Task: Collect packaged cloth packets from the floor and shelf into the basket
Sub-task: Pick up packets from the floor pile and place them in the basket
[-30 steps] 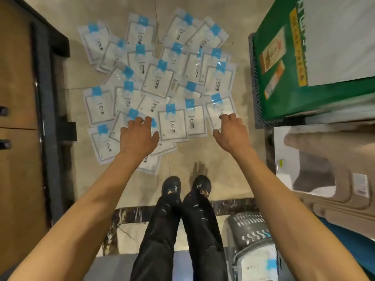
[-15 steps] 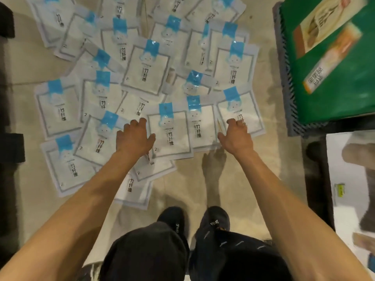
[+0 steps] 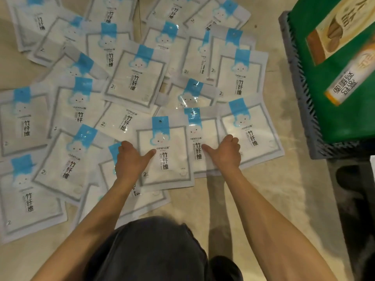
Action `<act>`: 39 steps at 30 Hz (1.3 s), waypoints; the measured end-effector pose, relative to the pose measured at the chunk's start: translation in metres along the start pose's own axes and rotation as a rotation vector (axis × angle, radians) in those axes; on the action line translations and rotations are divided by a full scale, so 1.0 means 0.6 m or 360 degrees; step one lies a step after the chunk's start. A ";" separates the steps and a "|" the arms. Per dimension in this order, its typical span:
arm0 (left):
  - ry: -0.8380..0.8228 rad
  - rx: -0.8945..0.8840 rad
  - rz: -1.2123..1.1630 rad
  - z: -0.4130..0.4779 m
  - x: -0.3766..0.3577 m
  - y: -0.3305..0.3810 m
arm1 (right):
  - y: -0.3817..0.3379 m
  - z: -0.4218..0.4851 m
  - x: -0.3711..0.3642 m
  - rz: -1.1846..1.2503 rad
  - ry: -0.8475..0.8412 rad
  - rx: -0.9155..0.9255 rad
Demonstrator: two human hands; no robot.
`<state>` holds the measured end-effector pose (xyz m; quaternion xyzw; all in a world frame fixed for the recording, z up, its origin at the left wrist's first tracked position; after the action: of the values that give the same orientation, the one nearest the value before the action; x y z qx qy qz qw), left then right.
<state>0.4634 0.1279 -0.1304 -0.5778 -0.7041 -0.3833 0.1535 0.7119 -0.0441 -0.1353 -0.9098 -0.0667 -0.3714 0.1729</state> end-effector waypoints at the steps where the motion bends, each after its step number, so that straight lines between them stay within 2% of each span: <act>1: 0.0013 0.0027 -0.0070 0.005 0.000 -0.001 | -0.002 0.003 -0.003 0.0031 0.0032 -0.0011; 4: 0.0026 0.0094 -0.0175 0.018 -0.002 -0.010 | -0.003 0.010 -0.011 0.0173 0.0047 -0.0057; 8: -0.0059 0.0032 -0.0303 0.023 -0.008 -0.020 | 0.013 0.019 -0.015 0.0399 -0.0094 -0.0100; 13: -0.0125 -0.0126 -0.0735 0.011 0.000 -0.015 | 0.026 0.021 -0.010 0.0561 -0.0207 -0.0040; 18: -0.0401 -0.0129 -0.1329 -0.006 0.006 -0.009 | 0.024 0.007 0.008 0.0974 -0.0204 0.0074; 21: -0.0409 -0.0125 -0.1487 -0.038 0.025 0.000 | 0.029 -0.013 0.028 0.1009 -0.0217 0.0093; 27: -0.0329 0.0055 -0.1564 -0.169 0.123 0.012 | 0.045 -0.140 0.107 0.1185 -0.0356 0.0040; 39: -0.0453 0.0229 -0.1400 -0.506 0.344 0.141 | 0.082 -0.495 0.415 0.1374 -0.0494 -0.0090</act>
<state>0.4144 0.0572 0.2363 -0.2593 -0.9210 -0.2789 -0.0820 0.7084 -0.2001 0.2226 -0.9035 0.3036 -0.1264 0.2749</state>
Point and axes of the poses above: each hand's wrist, its own z-axis towards the middle knuckle, its own x-axis out of the back of the hand, y = z × x, the point moved 5 cm from there along z, towards the middle knuckle, and after that the axes turned 11 degrees about -y, right-handed, at the moved point
